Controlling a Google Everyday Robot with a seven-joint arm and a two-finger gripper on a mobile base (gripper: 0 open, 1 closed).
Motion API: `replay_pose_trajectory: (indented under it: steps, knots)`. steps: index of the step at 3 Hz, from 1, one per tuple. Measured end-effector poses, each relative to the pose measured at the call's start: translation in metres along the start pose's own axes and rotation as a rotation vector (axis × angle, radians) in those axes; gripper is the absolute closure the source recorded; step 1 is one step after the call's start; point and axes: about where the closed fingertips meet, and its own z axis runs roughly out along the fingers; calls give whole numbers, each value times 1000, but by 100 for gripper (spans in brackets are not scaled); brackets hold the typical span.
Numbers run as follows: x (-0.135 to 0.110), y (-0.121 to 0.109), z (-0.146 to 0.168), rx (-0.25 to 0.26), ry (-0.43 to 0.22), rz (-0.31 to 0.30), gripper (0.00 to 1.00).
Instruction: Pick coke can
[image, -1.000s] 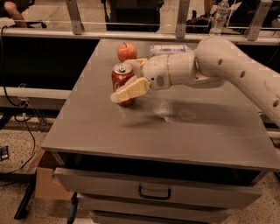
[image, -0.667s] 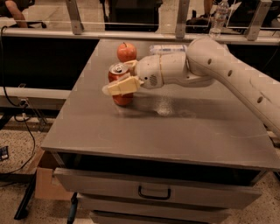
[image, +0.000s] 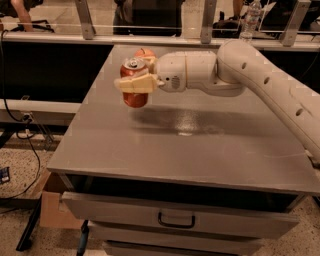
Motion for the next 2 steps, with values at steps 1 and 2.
replay_pose_trajectory:
  steps: [1,2]
  knots:
    - [-31,-5,-38,38,-43,-55,100]
    - [-31,-5,-38,38,-43,-55,100]
